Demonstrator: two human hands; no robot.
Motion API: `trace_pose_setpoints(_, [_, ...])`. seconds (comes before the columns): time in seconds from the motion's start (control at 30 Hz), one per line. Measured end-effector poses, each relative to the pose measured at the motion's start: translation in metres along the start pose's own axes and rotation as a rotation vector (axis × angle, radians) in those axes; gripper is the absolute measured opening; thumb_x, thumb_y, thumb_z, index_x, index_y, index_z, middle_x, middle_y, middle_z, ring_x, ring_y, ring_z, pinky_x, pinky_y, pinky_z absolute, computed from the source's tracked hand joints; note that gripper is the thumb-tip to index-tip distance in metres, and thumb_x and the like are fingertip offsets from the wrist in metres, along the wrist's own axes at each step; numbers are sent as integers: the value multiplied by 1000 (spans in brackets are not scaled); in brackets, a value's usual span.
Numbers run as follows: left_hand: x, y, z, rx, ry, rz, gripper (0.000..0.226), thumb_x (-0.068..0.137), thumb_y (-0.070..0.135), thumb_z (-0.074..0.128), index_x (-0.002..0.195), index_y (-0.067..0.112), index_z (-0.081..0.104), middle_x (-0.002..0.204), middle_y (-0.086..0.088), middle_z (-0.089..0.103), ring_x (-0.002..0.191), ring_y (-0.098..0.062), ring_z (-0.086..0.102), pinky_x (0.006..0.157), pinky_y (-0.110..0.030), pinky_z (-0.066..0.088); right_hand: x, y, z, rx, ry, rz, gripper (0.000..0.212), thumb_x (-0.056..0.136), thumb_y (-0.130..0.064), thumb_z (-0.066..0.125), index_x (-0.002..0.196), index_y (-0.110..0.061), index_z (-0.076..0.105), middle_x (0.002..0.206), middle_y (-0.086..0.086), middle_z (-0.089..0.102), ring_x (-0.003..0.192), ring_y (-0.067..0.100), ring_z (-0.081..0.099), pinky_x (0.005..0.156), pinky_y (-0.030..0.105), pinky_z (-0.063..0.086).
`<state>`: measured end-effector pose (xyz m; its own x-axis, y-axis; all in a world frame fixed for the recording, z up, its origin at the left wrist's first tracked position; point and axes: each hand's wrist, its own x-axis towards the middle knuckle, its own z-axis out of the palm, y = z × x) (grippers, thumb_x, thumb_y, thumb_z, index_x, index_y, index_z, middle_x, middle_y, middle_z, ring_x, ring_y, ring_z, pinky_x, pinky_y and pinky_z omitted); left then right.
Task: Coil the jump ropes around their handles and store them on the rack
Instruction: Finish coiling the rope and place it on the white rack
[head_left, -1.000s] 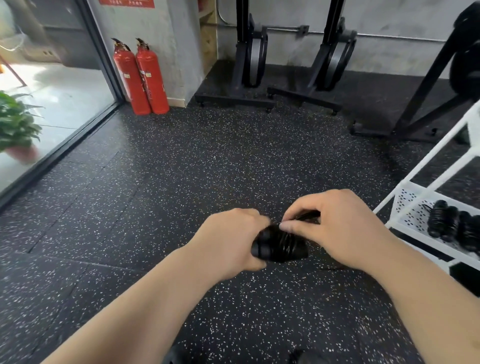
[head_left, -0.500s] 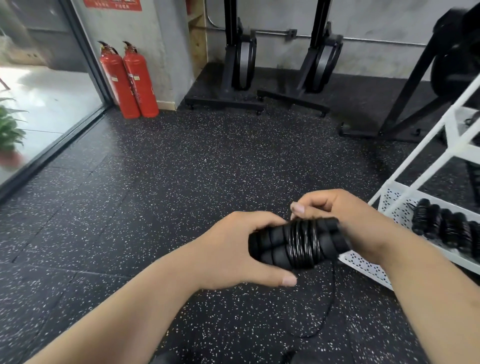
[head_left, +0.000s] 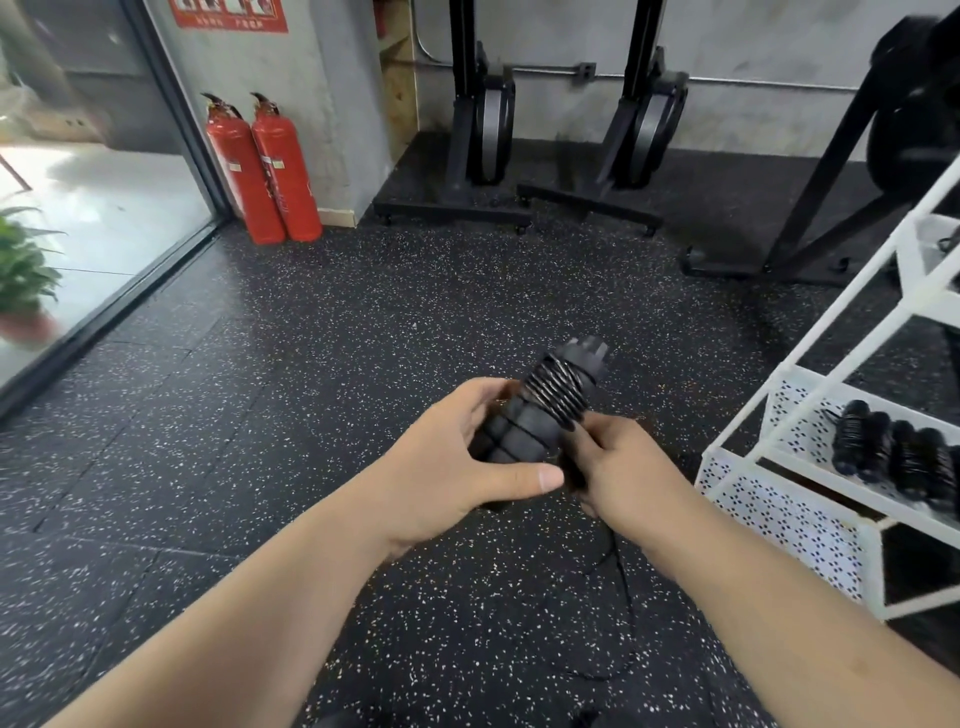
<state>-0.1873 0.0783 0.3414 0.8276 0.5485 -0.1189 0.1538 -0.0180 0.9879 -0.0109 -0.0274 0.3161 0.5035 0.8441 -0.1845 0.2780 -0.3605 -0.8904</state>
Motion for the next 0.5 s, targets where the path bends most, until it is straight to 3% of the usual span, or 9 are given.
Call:
trace_pose_setpoints(0.07, [3, 0, 0, 64, 69, 5, 70, 82, 11, 92, 140, 29, 58, 124, 11, 76, 115, -9, 73, 102, -33, 58, -3, -3, 2, -132, -30, -48, 43, 113, -29, 46, 72, -22, 58, 54, -4, 58, 47, 13, 47, 58, 33, 37])
trace_pose_setpoints(0.17, [8, -7, -3, 235, 268, -2, 57, 78, 23, 95, 120, 42, 62, 111, 23, 76, 103, 3, 72, 96, -25, 56, -14, -8, 3, -380, -97, -130, 37, 112, -36, 47, 77, -28, 57, 65, -3, 65, 51, 8, 54, 56, 36, 43])
trace_pose_setpoints(0.23, [11, -13, -10, 381, 343, -17, 58, 75, 33, 96, 119, 45, 61, 107, 24, 75, 97, 5, 70, 90, -23, 55, -22, -11, 3, -530, -91, -203, 28, 111, -40, 48, 87, -34, 61, 71, -5, 67, 60, 8, 60, 60, 37, 49])
trace_pose_setpoints(0.33, [12, -18, -18, 592, 350, -36, 50, 76, 39, 92, 115, 41, 62, 100, 20, 71, 89, 0, 66, 78, -27, 51, -31, -24, -3, -715, -41, -254, 19, 110, -47, 49, 109, -38, 65, 73, -9, 64, 61, 6, 57, 56, 33, 43])
trace_pose_setpoints(0.4, [13, -20, -19, 715, 346, -35, 46, 78, 38, 89, 113, 38, 60, 102, 15, 64, 91, -7, 62, 81, -32, 51, -36, -34, -7, -821, -27, -270, 20, 109, -51, 49, 110, -38, 64, 71, -10, 61, 60, 5, 55, 54, 32, 40])
trace_pose_setpoints(0.5, [12, -23, -16, 895, 288, -20, 44, 79, 36, 86, 110, 34, 55, 102, 12, 53, 92, -15, 58, 86, -40, 54, -43, -46, -9, -984, -50, -347, 26, 107, -57, 46, 109, -37, 63, 78, -13, 63, 68, 6, 59, 62, 32, 51])
